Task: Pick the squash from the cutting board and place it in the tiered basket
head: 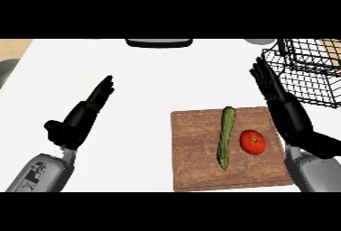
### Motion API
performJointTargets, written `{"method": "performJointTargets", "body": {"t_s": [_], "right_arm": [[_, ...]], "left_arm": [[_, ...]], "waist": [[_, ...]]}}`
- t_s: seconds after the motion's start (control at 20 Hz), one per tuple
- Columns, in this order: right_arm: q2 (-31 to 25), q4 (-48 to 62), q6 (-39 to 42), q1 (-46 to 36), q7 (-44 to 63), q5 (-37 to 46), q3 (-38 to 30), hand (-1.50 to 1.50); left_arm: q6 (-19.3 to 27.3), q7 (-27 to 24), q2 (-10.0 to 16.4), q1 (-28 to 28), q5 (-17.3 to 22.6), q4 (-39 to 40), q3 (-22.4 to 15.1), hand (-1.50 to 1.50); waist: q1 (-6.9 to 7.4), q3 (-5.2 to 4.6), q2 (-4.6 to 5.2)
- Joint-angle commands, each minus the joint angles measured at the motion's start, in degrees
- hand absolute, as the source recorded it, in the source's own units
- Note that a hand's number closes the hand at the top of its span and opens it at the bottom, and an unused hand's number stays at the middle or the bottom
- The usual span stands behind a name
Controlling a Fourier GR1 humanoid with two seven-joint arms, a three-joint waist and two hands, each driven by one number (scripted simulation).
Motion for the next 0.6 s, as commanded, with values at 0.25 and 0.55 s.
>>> {"method": "performJointTargets", "body": {"t_s": [0.25,0.55], "right_arm": [[11.24,0.19,-22.74,11.5,7.07,-4.72,-12.91,1.5],[15.88,5.5,-46.35,23.48,12.21,6.2,-17.74,-1.5]], "left_arm": [[12.71,1.92,7.46,3.33,-7.75,3.88,8.81,0.0],[12.09,2.15,7.03,5.63,-6.53,4.1,8.82,0.0]], "waist": [[-3.14,-0.18,-1.05],[-4.34,-0.72,-0.63]]}}
